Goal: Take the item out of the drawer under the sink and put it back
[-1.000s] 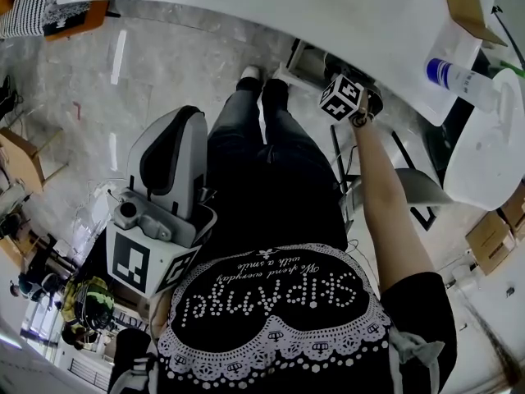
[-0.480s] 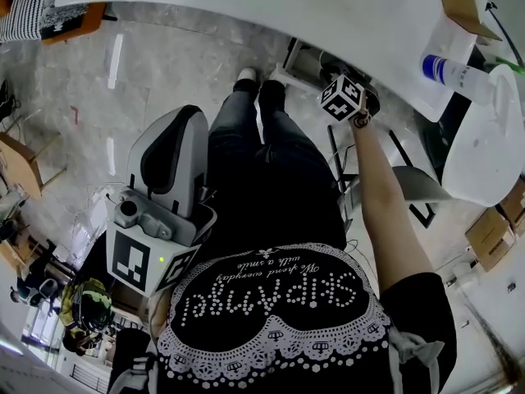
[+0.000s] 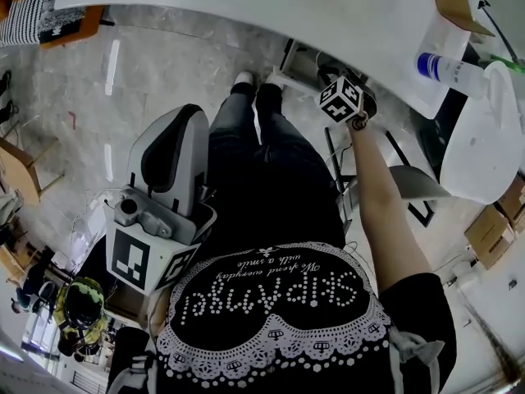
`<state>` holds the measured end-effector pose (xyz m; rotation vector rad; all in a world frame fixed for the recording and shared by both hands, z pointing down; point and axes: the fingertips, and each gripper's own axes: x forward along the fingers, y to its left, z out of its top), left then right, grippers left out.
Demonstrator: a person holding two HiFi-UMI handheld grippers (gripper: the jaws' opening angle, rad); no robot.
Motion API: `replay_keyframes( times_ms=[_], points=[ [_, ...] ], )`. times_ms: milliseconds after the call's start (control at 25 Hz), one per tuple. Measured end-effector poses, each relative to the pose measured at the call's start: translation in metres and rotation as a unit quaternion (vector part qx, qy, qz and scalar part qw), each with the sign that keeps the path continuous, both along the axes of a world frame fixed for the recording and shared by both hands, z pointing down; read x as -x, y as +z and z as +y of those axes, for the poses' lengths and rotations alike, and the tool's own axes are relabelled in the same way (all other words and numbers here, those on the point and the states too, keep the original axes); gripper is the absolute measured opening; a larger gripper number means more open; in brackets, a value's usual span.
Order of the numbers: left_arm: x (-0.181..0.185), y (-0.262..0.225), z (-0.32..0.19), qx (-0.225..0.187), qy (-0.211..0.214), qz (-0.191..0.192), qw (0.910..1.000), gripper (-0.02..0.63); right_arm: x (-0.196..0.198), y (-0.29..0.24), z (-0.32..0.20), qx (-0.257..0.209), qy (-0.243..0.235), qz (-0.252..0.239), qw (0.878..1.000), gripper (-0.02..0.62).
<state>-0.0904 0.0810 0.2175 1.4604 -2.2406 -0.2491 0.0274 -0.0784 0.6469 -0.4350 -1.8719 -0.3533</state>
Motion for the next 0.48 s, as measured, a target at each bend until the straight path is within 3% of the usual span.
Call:
replay_keyframes(
  times_ms=[160, 480],
  points=[
    [-0.002, -0.002, 0.0, -0.006, 0.005, -0.004, 1.0, 0.005, -0.001, -0.007, -0.002, -0.001, 0.01, -0.012, 1.0, 0.031],
    [-0.005, -0.007, -0.001, -0.017, 0.009, -0.009, 0.9998, 0.005, 0.007, -0.031, -0.007, 0.028, 0.087, -0.064, 0.994, 0.02]
  ],
)
